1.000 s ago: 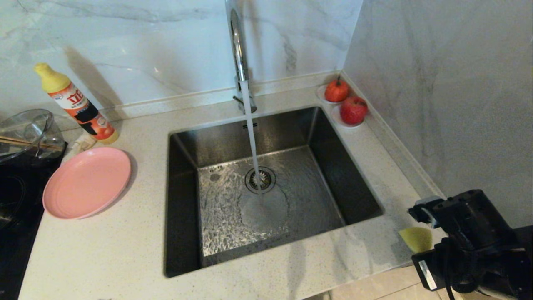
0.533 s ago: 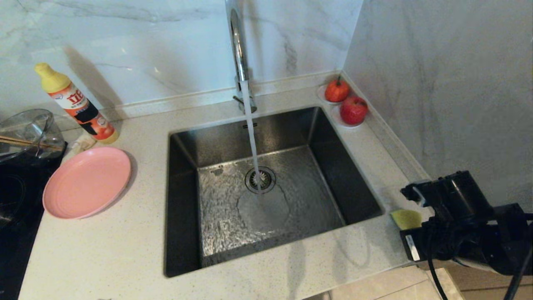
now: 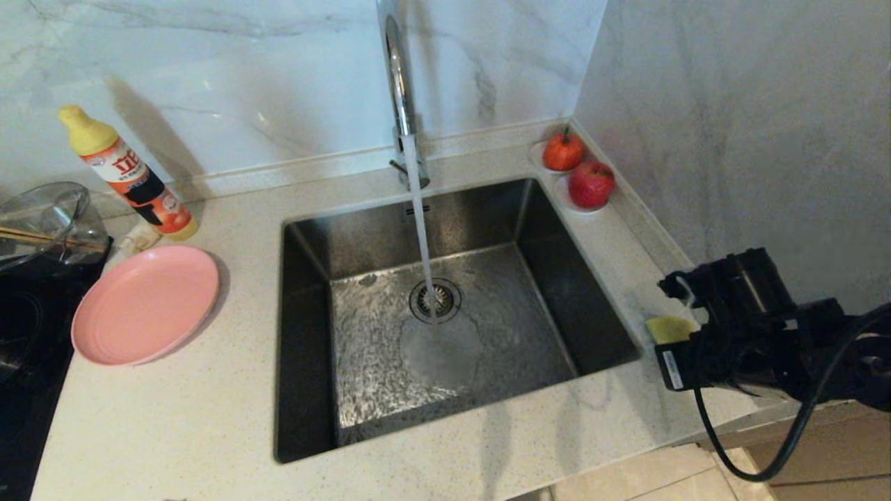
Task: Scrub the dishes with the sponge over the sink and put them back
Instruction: Put down the sponge
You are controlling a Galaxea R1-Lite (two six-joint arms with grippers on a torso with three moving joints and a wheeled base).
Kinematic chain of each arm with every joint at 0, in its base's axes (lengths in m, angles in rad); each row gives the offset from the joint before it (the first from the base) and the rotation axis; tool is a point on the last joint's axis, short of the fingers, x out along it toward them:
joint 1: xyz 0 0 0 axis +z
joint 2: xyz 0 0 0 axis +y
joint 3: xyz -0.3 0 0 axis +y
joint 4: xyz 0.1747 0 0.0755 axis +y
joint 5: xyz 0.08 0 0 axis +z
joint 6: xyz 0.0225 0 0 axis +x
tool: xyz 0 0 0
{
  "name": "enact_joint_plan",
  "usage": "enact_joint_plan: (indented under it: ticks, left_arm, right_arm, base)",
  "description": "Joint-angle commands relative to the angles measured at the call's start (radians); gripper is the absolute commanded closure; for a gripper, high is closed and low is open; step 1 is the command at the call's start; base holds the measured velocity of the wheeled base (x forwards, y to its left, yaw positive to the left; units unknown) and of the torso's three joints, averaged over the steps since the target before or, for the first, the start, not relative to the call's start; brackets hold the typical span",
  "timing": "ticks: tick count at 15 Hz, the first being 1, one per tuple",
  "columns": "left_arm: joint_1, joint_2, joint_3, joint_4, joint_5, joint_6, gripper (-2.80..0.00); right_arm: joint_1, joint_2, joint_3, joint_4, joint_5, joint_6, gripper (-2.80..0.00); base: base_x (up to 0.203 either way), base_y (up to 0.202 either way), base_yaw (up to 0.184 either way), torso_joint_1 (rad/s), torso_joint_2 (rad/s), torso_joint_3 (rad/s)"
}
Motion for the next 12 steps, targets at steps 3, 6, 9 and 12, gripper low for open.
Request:
enact_joint_plan:
  ticks: [3, 6, 9, 12]
  left_arm:
    - [0.000, -0.001, 0.000, 0.000, 0.000, 0.000, 0.00]
    - [-0.001, -0.001, 0.000, 0.000, 0.000, 0.000, 0.00]
    - [-0.001, -0.001, 0.000, 0.000, 0.000, 0.000, 0.00]
    - [-0.001, -0.001, 0.000, 0.000, 0.000, 0.000, 0.00]
  right_arm:
    - [-0.020, 0.044, -0.065, -0.005, -0.002, -0.053, 0.00]
    - [-0.024, 0.057, -0.091, -0.007, -0.004, -0.074, 0.00]
    - [-0.021, 0.067, -0.101, -0.005, -0.004, -0.074, 0.00]
    - [-0.016, 0.073, -0.107, -0.002, -0.004, -0.074, 0.00]
  base:
    - [0.000, 0.000, 0.000, 0.000, 0.00, 0.000]
    - [0.000, 0.000, 0.000, 0.000, 0.00, 0.000]
    - [0.000, 0.000, 0.000, 0.000, 0.00, 0.000]
    - [0.000, 0.000, 0.000, 0.000, 0.00, 0.000]
